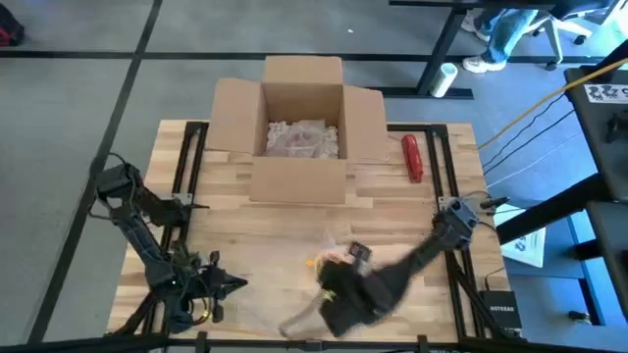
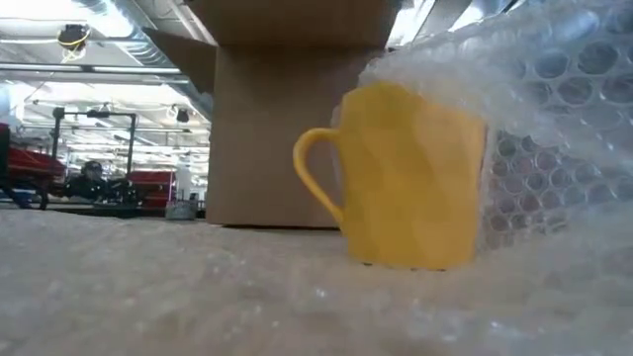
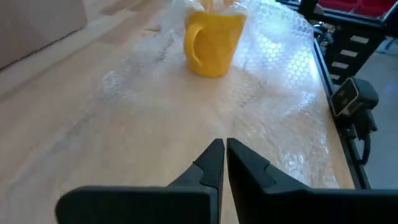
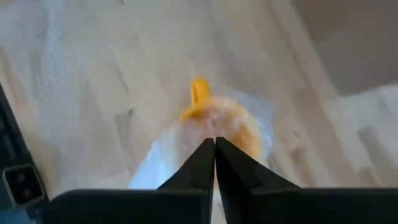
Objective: Wrap mug
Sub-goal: Wrap the yellow mug with bubble wrap
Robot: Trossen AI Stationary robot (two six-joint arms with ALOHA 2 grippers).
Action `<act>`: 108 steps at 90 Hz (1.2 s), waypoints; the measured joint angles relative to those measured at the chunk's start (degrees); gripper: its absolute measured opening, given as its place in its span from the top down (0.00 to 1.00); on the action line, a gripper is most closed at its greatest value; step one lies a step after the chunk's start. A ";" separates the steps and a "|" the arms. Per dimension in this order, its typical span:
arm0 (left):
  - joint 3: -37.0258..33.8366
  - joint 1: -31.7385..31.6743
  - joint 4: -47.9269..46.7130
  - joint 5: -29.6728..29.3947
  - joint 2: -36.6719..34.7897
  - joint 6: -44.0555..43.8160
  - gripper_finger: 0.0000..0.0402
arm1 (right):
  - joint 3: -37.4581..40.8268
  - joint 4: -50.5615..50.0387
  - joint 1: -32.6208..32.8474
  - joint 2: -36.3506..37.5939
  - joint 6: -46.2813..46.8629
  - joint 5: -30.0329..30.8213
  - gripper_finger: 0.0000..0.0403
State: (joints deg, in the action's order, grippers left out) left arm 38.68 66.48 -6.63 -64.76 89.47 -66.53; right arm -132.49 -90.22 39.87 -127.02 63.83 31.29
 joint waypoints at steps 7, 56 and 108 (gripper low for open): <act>-0.95 1.11 0.19 -0.72 0.00 -2.36 1.00 | 1.11 0.78 5.67 0.22 6.52 4.34 1.00; -13.11 -4.44 30.87 11.90 -0.28 16.40 1.00 | 39.10 18.85 25.04 5.79 53.56 20.26 1.00; -38.14 -32.61 80.89 46.10 -0.39 46.82 1.00 | 96.68 75.53 24.20 34.64 42.60 28.89 1.00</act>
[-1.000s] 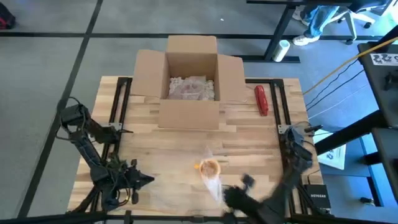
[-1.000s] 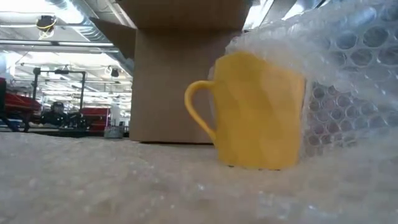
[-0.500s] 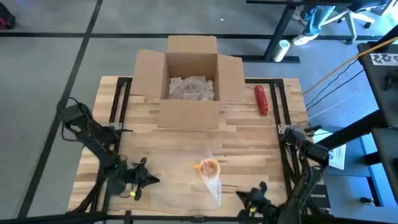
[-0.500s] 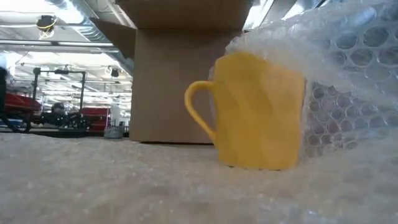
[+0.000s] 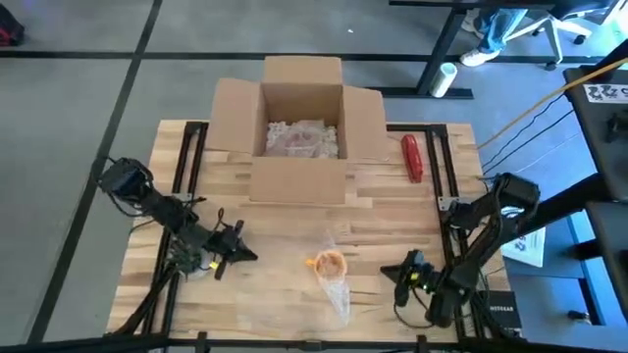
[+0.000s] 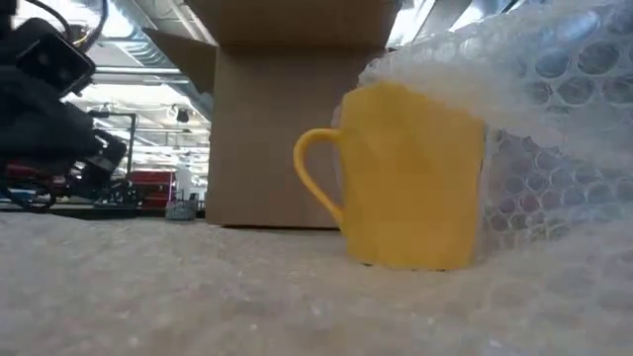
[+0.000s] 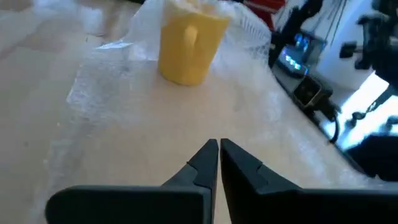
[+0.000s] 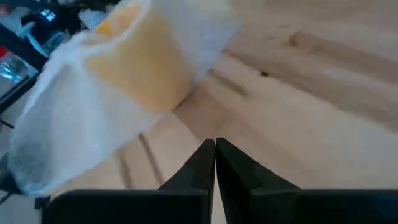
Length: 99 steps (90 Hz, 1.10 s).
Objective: Wrap mug
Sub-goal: Wrap the yellow mug with bubble wrap
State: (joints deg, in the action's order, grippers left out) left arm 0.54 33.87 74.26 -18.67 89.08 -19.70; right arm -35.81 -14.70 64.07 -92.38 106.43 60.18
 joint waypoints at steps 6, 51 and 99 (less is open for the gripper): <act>-0.12 -1.37 -0.35 -0.02 -0.05 1.18 1.00 | 1.59 1.31 0.01 1.14 -0.20 0.53 1.00; 6.03 -10.55 -17.22 9.47 -0.25 -4.46 1.00 | 1.63 1.13 -0.36 1.43 -0.28 -2.37 1.00; 18.15 -22.49 -28.78 20.07 -0.27 -9.01 0.74 | 1.63 -2.73 -0.28 1.43 -0.46 -4.44 1.00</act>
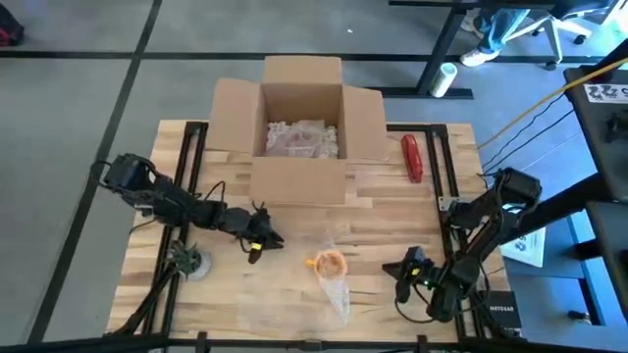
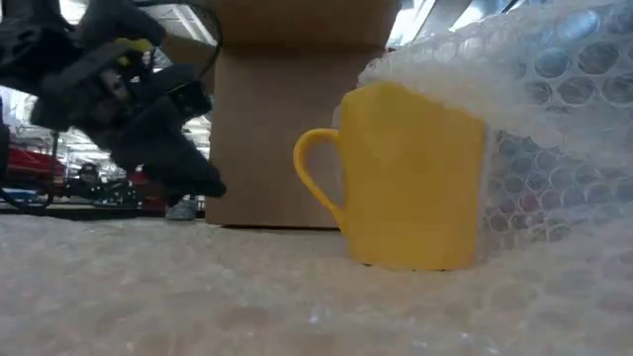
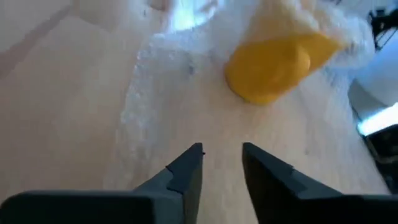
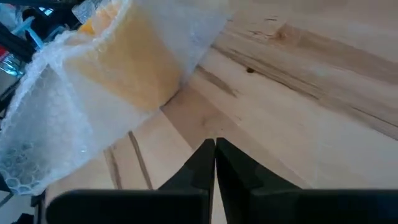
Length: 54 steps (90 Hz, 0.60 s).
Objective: Wrap mug
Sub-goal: Wrap the yellow mug with bubble wrap
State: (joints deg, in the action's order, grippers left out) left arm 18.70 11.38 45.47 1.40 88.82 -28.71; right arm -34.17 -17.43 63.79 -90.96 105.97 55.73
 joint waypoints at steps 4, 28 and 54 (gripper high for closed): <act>0.66 -0.75 -0.05 1.69 0.00 0.67 0.72 | 0.00 -0.66 0.00 0.00 0.02 -0.52 1.00; 6.36 -3.79 -9.49 8.73 -1.78 6.94 0.74 | 0.00 -2.34 0.00 0.07 -1.32 -2.97 1.00; 13.29 -5.49 -36.24 8.42 -9.81 11.56 0.77 | 0.00 -2.97 0.00 0.11 -1.46 -4.40 1.00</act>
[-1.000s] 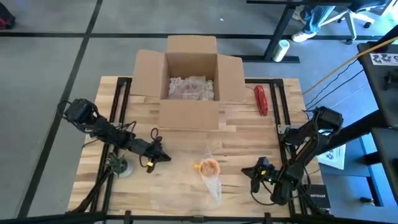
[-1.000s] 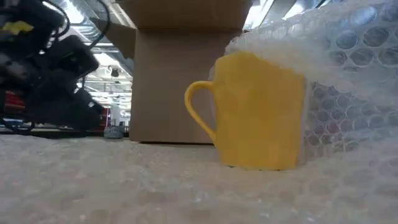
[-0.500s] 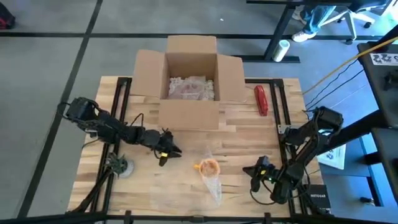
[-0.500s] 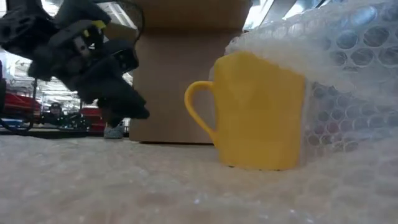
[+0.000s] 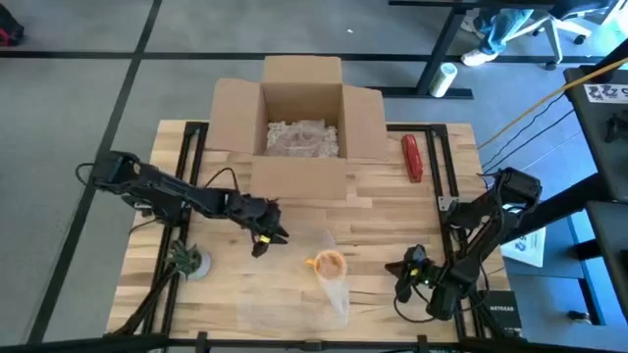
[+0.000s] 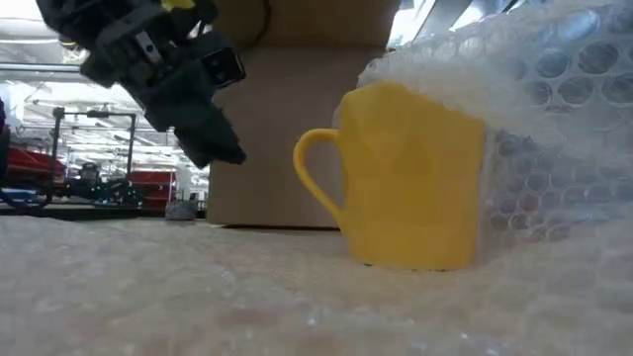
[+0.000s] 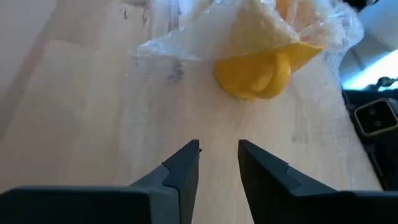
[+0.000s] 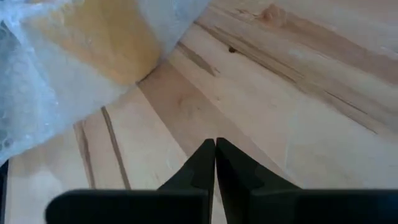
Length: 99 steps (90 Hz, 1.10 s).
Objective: Wrap mug
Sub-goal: Wrap the yellow mug with bubble wrap
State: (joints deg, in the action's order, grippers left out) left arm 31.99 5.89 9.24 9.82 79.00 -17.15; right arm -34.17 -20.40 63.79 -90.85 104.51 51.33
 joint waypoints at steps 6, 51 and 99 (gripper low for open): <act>-0.02 0.00 -4.15 -0.26 -1.03 -0.92 0.77 | 0.00 0.02 0.00 0.00 0.00 0.00 1.00; -0.07 5.00 -17.77 -5.48 -1.30 -8.01 0.77 | 0.00 1.31 0.00 0.02 -0.04 0.00 1.00; -3.21 11.45 -25.37 -15.67 -1.42 -20.05 0.78 | 0.00 5.71 0.00 0.02 -3.08 0.04 1.00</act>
State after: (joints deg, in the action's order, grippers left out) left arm 28.77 17.34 -16.13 -5.84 77.58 -37.20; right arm -34.17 -14.69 63.79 -90.83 101.43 51.37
